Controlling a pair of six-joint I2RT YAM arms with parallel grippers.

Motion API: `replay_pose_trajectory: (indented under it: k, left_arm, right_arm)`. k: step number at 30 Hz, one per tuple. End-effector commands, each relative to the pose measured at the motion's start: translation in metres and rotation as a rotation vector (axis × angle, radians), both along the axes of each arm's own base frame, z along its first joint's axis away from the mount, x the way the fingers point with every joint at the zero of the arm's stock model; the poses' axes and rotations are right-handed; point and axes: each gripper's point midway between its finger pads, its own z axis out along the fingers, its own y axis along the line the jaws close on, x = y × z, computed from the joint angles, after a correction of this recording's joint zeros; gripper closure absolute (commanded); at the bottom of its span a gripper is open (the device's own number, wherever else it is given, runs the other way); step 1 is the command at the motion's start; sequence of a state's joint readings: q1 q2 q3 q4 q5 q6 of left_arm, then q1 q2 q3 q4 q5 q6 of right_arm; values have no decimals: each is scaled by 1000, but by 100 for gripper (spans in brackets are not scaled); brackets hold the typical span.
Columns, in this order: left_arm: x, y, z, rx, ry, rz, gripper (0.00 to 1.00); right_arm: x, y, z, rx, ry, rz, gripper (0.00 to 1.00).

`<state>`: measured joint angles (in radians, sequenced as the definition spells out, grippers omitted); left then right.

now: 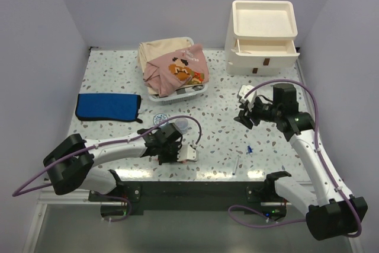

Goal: Sort the stationery into containers
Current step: Pick up the pen from the center of the board.

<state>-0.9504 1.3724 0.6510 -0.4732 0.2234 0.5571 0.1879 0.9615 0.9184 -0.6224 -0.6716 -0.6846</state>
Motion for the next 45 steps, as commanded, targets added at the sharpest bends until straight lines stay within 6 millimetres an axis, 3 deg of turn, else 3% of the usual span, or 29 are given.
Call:
replay_pose_trajectory:
  k: [1,5,9,11,12,14,15,16,18,19,24,28,33,37,45]
  left_arm:
    - [-22,6,0,32,99,-64,100]
    - [-14,-5,27,-10,71,-111,100]
    - [8,-18,59,-40,53,-139,100]
    - [15,-12,70,-31,89,-124,100]
    - [22,-22,83,-69,99,-142,100]
    - [28,-14,91,-66,158,-116,100]
    - [32,-23,102,-106,180,-163,100]
    - [29,-13,103,-80,233,-150,100]
    - [33,-21,111,-100,283,-197,100]
    - [25,-14,114,-80,349,-192,100]
    - [39,-37,134,-154,429,-150,100]
    - [55,-57,147,-209,450,-100,100]
    - [80,-83,173,-278,466,-16,100]
    - [87,-87,178,-295,470,23,100]
    - [100,-86,175,-310,503,77,100]
  right_arm:
    - [-11,-2,4,-32,-27,42,45]
    - [-23,-4,6,-58,-32,77,45]
    - [-28,-3,18,-55,-17,95,45]
    - [-32,0,22,-40,-7,118,45]
    - [-39,4,27,-23,-4,157,44]
    - [-45,8,30,-8,6,195,43]
    - [-51,9,31,-21,-6,236,41]
    - [-57,11,33,-18,-25,276,41]
    - [-60,11,33,-45,-108,334,39]
    - [-59,11,34,-56,-152,349,38]
    - [-46,15,41,-155,-455,445,38]
    - [-48,38,36,-217,-549,576,39]
    - [-43,69,36,-255,-485,630,43]
    - [-34,87,27,-280,-460,640,43]
    - [-36,126,22,-359,-519,671,43]
